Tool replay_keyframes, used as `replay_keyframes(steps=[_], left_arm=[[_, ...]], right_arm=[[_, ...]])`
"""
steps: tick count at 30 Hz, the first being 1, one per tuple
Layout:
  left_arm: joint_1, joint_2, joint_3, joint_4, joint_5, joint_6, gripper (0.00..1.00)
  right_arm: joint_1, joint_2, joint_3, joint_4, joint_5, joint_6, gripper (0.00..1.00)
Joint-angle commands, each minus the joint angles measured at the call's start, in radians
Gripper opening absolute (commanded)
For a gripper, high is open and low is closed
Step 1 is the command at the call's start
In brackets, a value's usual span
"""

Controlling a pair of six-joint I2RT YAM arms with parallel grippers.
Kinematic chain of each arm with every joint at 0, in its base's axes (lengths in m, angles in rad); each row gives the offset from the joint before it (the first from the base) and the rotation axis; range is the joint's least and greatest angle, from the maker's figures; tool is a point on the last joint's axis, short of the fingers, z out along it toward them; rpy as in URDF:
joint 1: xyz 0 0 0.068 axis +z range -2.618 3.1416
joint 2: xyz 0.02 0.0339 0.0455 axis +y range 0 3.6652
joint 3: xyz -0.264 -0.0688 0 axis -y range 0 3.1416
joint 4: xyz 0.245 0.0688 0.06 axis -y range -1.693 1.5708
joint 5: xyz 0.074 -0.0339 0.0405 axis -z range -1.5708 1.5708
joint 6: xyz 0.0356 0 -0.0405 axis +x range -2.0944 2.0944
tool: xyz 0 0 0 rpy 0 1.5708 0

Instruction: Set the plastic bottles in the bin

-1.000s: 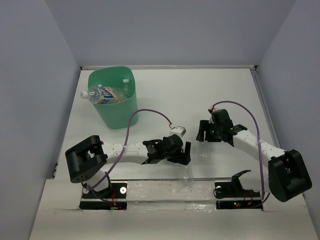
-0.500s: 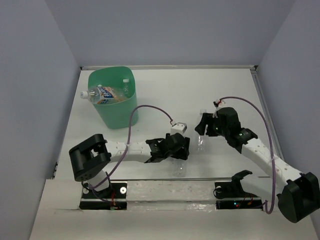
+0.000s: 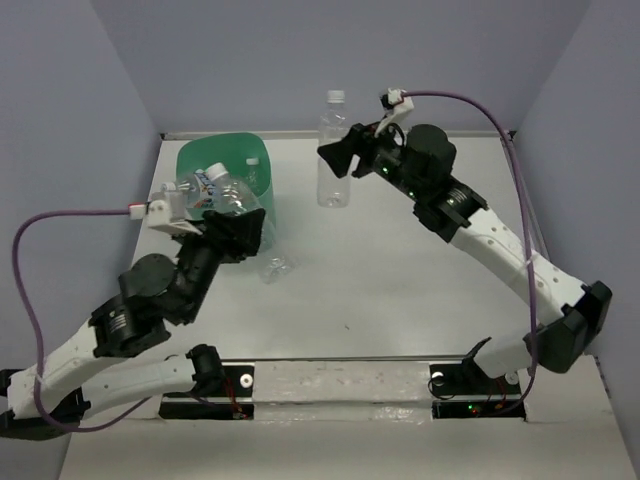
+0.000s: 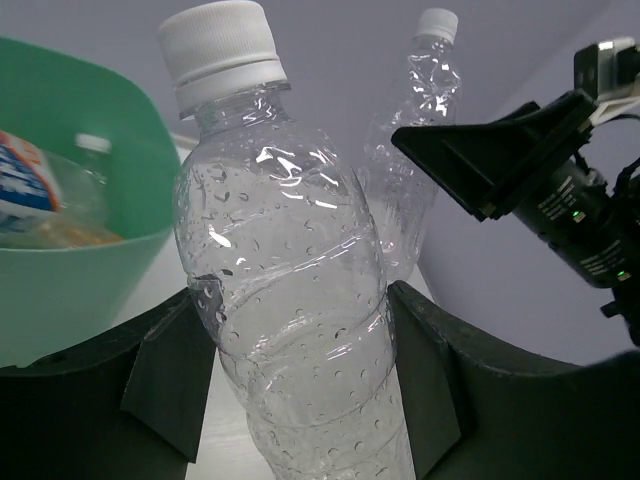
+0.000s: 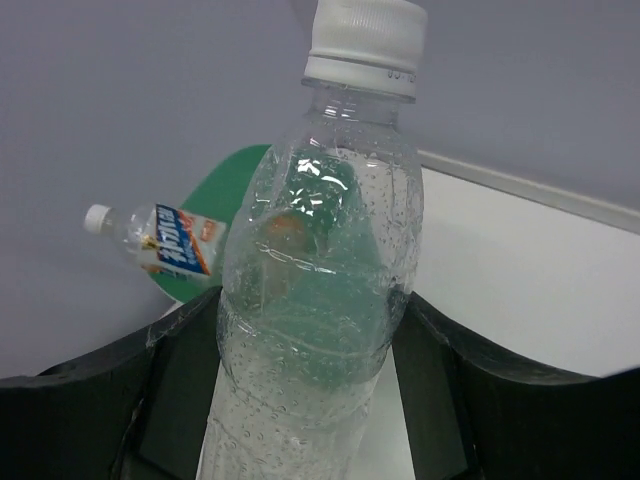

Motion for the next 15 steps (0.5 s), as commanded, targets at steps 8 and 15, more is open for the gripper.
replay_keyframes(steps=[8,15], left_arm=[[0.006,-0.205,0.090,0.023,-0.388,0.238,0.48],[0.002,-0.176,0.103,0.175,-0.452,0.435,0.48]], right_arm=[[0.137,0.664,0.842,0.251,0.024,-0.141,0.43],[0.156,0.960,1.069,0.325,-0.017,-0.171,0.43]])
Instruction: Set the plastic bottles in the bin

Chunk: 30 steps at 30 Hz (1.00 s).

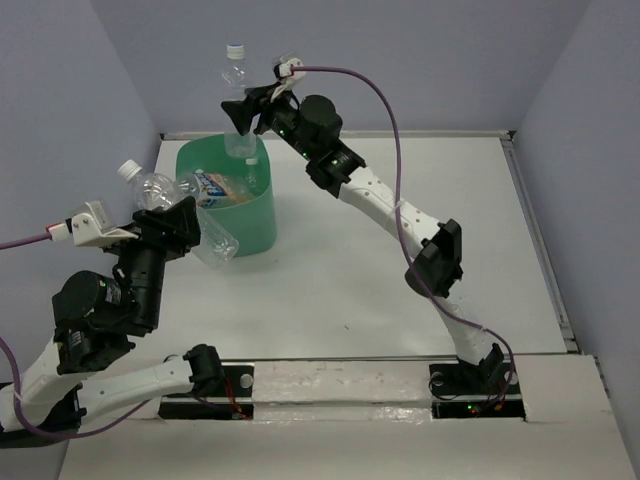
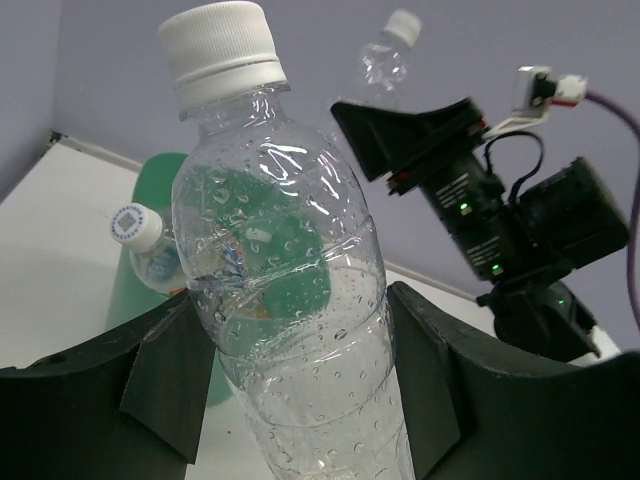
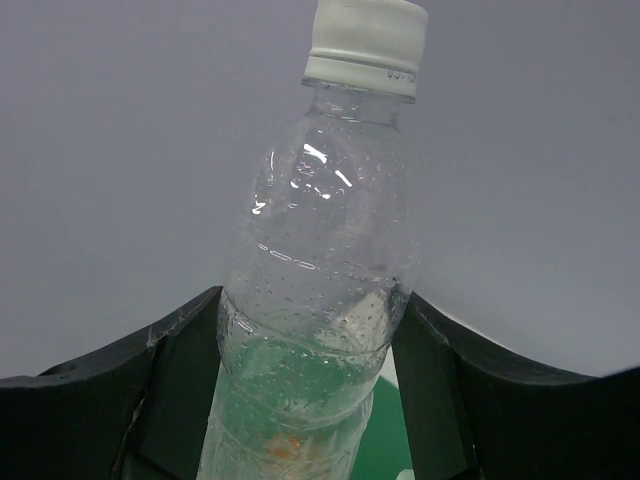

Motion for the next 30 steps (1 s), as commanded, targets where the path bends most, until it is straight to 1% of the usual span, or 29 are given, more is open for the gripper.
replay_keyframes(steps=[1,2,3,4,5,6,7,8,10,11,12,13,15,16,18,20,21,22,24,25,26,27,28,29,30], left_arm=[[-0.002,0.034,0.034,0.158,-0.103,0.154,0.48],[-0.002,0.038,0.029,0.198,-0.114,0.191,0.48],[-0.002,0.040,0.017,0.218,-0.134,0.221,0.48],[-0.002,0.048,0.011,0.261,-0.139,0.247,0.48],[-0.002,0.048,0.008,0.261,-0.143,0.264,0.48],[-0.002,0.060,0.002,0.285,-0.165,0.295,0.48],[-0.002,0.069,-0.003,0.327,-0.177,0.315,0.48],[-0.002,0.086,-0.010,0.351,-0.186,0.356,0.48],[-0.001,0.101,-0.009,0.416,-0.194,0.387,0.48],[-0.001,0.109,-0.010,0.416,-0.200,0.413,0.48],[-0.001,0.124,-0.015,0.495,-0.205,0.447,0.48],[0.001,0.133,-0.014,0.557,-0.214,0.511,0.48],[0.006,0.170,-0.009,0.597,-0.228,0.557,0.48],[0.022,0.186,-0.010,0.623,-0.231,0.603,0.48],[0.045,0.238,0.011,0.613,-0.223,0.605,0.48],[0.128,0.294,0.026,0.573,-0.203,0.593,0.48],[0.166,0.314,0.072,0.513,-0.144,0.546,0.48],[0.261,0.357,0.106,0.347,-0.102,0.397,0.47],[0.376,0.397,0.143,0.294,-0.016,0.338,0.47],[0.422,0.417,0.151,0.274,0.042,0.317,0.47],[0.511,0.469,0.157,0.252,0.062,0.297,0.47],[0.548,0.495,0.183,0.240,0.106,0.280,0.47],[0.582,0.549,0.201,0.206,0.134,0.250,0.47],[0.616,0.572,0.216,0.203,0.171,0.227,0.47],[0.657,0.595,0.241,0.209,0.226,0.196,0.47]], right_arm=[[0.010,0.083,0.056,0.132,-0.042,-0.038,0.43],[0.010,0.093,0.039,0.147,-0.046,-0.044,0.45],[0.021,0.105,0.022,0.155,-0.046,-0.071,0.53],[0.021,0.108,-0.011,0.158,-0.043,-0.088,0.59],[0.030,0.110,-0.027,0.161,-0.039,-0.101,0.65],[0.030,0.104,-0.042,0.161,-0.046,-0.113,0.78],[0.030,0.096,-0.066,0.161,-0.054,-0.118,0.83],[0.030,0.076,-0.079,0.164,-0.065,-0.121,0.87],[0.030,0.050,-0.097,0.175,-0.095,-0.125,0.90],[0.030,0.041,-0.105,0.175,-0.102,-0.125,0.93],[0.030,0.030,-0.116,0.175,-0.111,-0.125,0.94],[0.030,0.012,-0.123,0.175,-0.123,-0.125,0.94],[0.030,-0.008,-0.160,0.178,-0.132,-0.124,0.95],[0.030,-0.028,-0.175,0.181,-0.141,-0.119,0.95],[0.030,-0.057,-0.238,0.189,-0.146,-0.113,0.95],[0.030,-0.119,-0.298,0.212,-0.129,-0.098,0.94],[0.030,-0.143,-0.361,0.222,-0.109,-0.098,0.93],[0.030,-0.169,-0.390,0.228,-0.094,-0.099,0.93],[0.030,-0.252,-0.451,0.227,-0.059,-0.108,0.90],[0.030,-0.287,-0.538,0.224,-0.019,-0.115,0.89],[0.030,-0.362,-0.589,0.224,-0.001,-0.115,0.87],[0.020,-0.401,-0.643,0.224,0.032,-0.104,0.86],[0.019,-0.441,-0.762,0.229,0.071,-0.099,0.85],[0.019,-0.481,-0.828,0.239,0.096,-0.092,0.83],[0.019,-0.561,-0.897,0.258,0.124,-0.089,0.80]])
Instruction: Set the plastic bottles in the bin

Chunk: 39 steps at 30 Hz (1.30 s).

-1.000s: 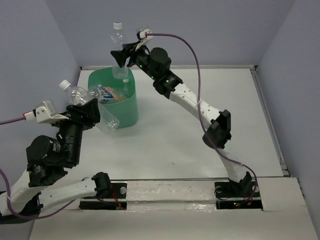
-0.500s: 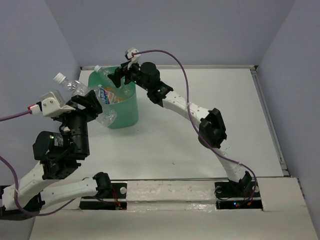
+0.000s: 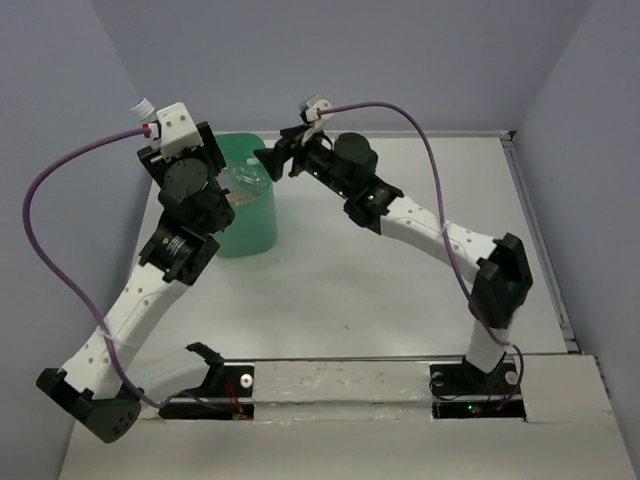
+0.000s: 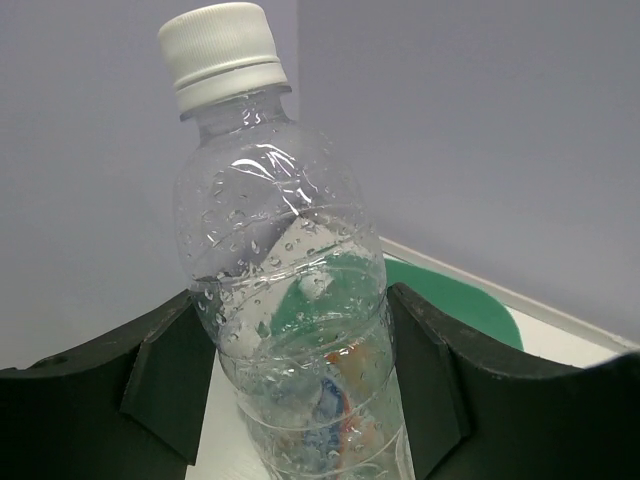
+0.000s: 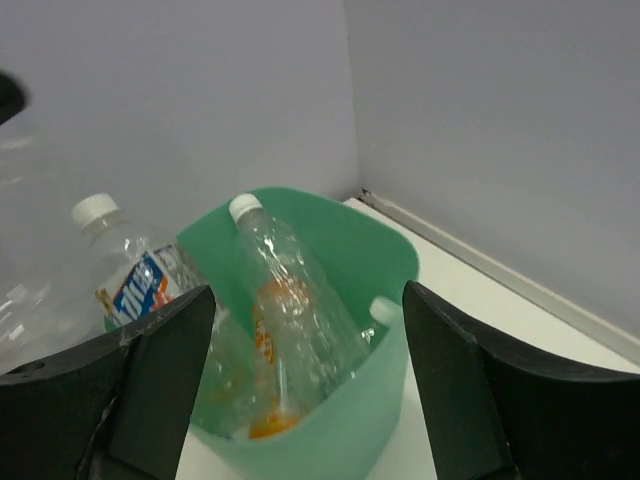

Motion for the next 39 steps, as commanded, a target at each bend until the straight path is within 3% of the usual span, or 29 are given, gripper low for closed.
replay_keyframes(steps=[1,3,9,17,22,26,27,31,39], left_arm=[[0.144,0.109,0.112,-0.054,0.209,-0.152,0.47],[0.153,0.171,0.131,-0.008,0.207,-0.146,0.47],[0.162,0.298,0.183,0.070,0.281,-0.157,0.46],[0.167,0.446,-0.010,0.312,0.255,-0.117,0.47],[0.194,0.508,-0.081,0.337,0.255,-0.218,0.50],[0.196,0.513,-0.085,0.340,0.247,-0.216,0.66],[0.197,0.507,-0.082,0.339,0.246,-0.216,0.78],[0.196,0.462,-0.082,0.328,0.259,-0.232,0.99],[0.194,0.369,0.004,0.229,0.322,-0.223,0.99]], right_arm=[[0.000,-0.238,-0.289,0.110,0.175,0.013,0.79],[0.000,-0.313,-0.477,0.182,0.255,0.021,0.74],[0.000,-0.504,-0.737,0.215,0.240,0.086,0.72],[0.000,-0.632,-0.925,0.294,0.189,0.140,0.70],[0.000,-0.704,-0.966,0.280,0.192,0.146,0.70],[0.000,-0.720,-0.971,0.262,0.217,0.133,0.70],[0.000,-0.717,-0.966,0.262,0.219,0.130,0.70],[0.000,-0.689,-0.954,0.264,0.202,0.142,0.70],[0.000,-0.675,-0.959,0.277,0.182,0.165,0.70]])
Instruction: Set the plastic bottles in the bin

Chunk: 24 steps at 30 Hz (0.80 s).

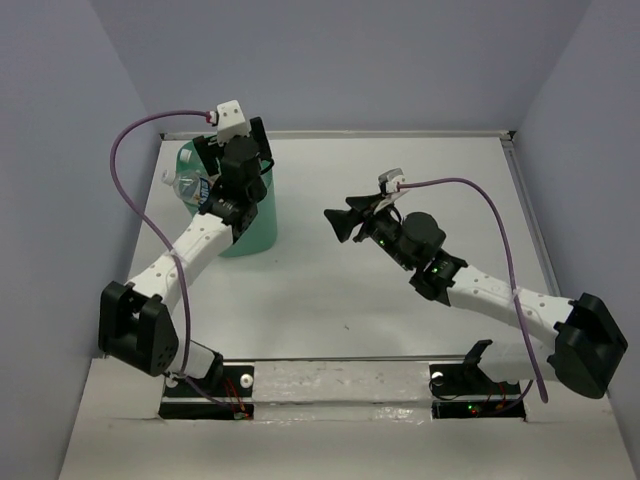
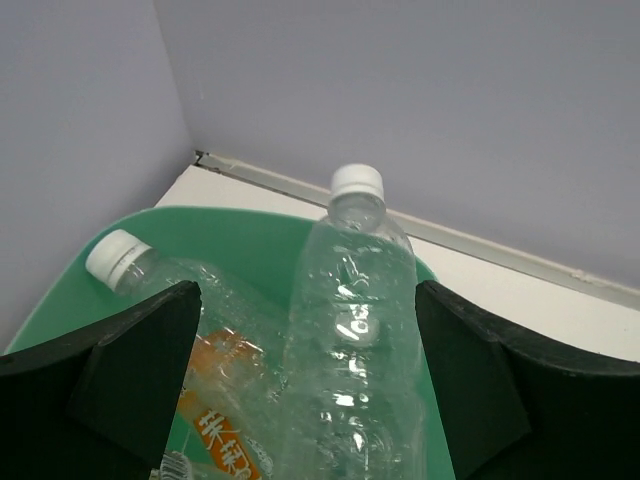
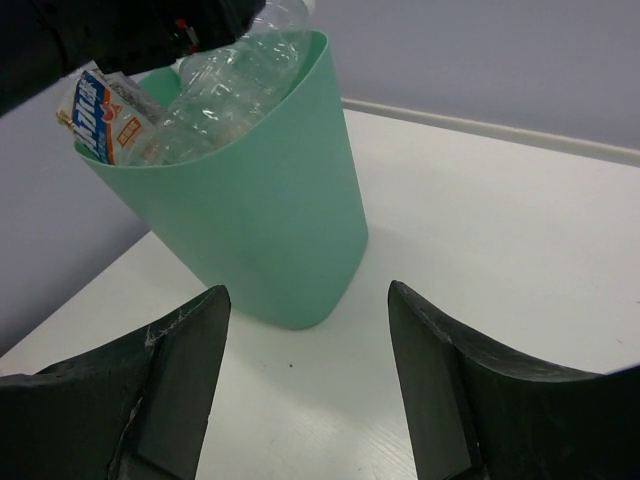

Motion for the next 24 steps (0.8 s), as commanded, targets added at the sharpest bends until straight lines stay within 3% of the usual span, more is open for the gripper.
replay_keyframes(steps=[1,12,18,22,24], left_arm=[[0.002,-0.069,0.119,-0.036,0.023,-0.001,0.99],[0.002,-0.181,0.111,-0.103,0.069,-0.049,0.99],[-0.001,-0.372,0.107,-0.186,0.287,-0.166,0.99],[-0.002,-0.573,-0.023,-0.209,0.514,-0.239,0.99],[-0.001,-0.697,-0.068,-0.225,0.551,-0.281,0.99]], right_arm=[[0.001,-0.020,0.006,0.064,-0.009,0.016,0.70],[0.001,-0.082,0.014,0.009,0.004,0.010,0.70],[0.001,-0.158,0.052,-0.129,0.009,0.007,0.70],[0.001,-0.276,0.084,-0.317,0.176,0.028,0.99],[0.001,-0.333,0.077,-0.394,0.271,0.005,1.00]])
